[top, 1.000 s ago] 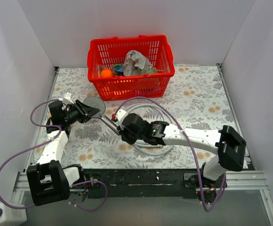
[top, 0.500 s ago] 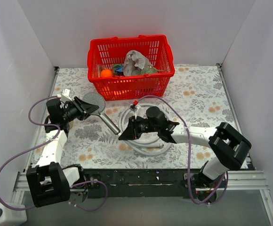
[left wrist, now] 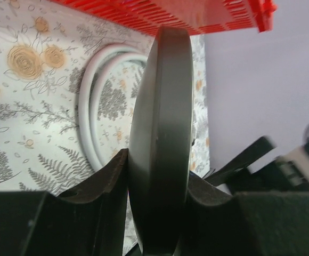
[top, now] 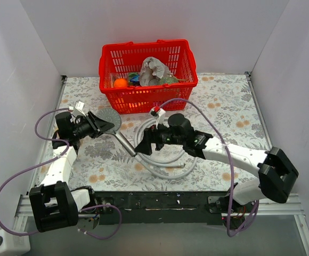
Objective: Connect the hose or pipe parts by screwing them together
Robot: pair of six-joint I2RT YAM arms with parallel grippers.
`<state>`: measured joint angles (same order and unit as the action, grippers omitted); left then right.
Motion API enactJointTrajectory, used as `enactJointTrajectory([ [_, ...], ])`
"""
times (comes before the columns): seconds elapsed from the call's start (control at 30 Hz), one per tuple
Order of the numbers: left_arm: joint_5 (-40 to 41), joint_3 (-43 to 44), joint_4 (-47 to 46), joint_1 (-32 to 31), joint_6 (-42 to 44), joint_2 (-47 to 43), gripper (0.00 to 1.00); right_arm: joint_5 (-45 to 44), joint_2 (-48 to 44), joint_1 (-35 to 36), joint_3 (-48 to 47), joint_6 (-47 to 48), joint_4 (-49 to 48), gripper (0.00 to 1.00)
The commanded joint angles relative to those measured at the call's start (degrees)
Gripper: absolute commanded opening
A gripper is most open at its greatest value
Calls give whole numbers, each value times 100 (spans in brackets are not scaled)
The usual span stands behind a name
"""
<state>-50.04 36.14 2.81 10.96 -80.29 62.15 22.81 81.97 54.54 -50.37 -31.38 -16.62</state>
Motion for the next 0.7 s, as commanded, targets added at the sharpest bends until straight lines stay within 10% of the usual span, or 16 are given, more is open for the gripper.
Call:
enactJointTrajectory([
  [0.0, -24, 288, 624, -155, 1198, 280, 0, -2477, -621, -75, -675, 1010, 2178, 94],
  [0.2, 442, 306, 941, -340, 2447, 350, 9, -3861, -1332, -110, -536, 774, 3112, 96],
  [0.67, 2130, 192, 994, -1702, 4373, 824, 26, -3599, -2133, -822, 229, -325, 3640, 98],
])
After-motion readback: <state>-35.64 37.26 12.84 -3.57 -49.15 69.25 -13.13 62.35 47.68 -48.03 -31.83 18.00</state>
